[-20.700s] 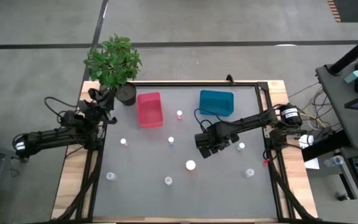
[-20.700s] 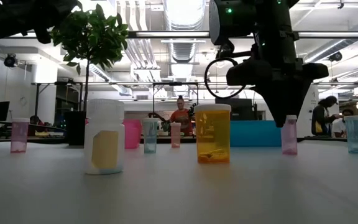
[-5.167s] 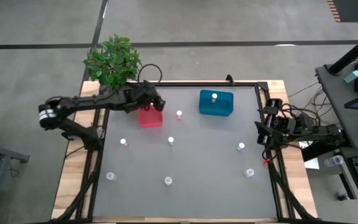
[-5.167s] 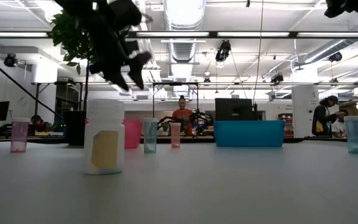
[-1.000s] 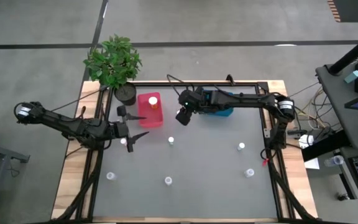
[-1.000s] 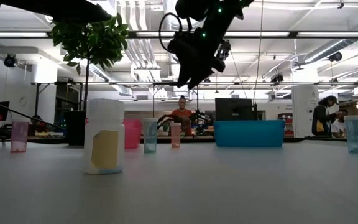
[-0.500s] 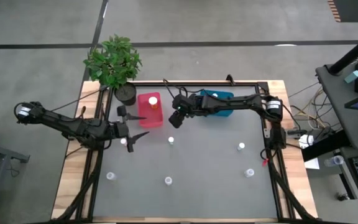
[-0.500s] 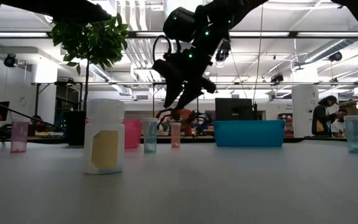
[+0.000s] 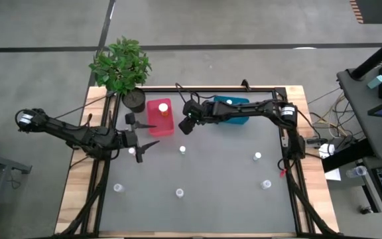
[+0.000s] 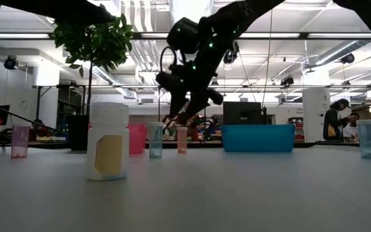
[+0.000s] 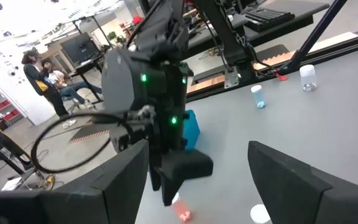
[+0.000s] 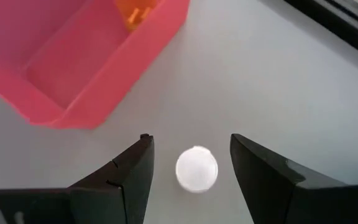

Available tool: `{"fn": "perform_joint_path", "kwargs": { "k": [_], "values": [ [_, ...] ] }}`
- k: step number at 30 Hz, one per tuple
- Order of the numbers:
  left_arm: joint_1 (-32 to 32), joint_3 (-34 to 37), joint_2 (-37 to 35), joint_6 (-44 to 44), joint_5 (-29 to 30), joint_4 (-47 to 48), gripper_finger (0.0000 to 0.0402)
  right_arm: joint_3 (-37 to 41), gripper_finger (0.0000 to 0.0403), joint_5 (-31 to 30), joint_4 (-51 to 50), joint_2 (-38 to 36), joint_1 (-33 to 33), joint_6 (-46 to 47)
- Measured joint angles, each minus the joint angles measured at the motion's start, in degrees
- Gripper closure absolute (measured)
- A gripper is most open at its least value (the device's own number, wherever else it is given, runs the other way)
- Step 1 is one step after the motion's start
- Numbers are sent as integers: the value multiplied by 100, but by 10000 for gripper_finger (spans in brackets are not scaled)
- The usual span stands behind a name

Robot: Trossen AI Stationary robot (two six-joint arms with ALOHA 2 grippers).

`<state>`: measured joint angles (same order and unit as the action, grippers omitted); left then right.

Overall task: Pick and place medicine bottles into bin by pill shape (circle, oval)
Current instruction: Put the pink tablet bottle into the blue bin

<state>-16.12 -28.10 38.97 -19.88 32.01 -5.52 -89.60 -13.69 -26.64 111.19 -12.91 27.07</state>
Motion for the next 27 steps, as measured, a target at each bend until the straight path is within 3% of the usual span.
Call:
{"fn": "perform_joint_path", "kwargs": {
  "k": [8,27],
  "values": [
    [-2,2,2,1,0,1,146,-1,203,-387,32,220,13,-118],
    [-1,13,2,9,0,-2,146,119,203,-418,2,224,55,-133]
  ]
}}
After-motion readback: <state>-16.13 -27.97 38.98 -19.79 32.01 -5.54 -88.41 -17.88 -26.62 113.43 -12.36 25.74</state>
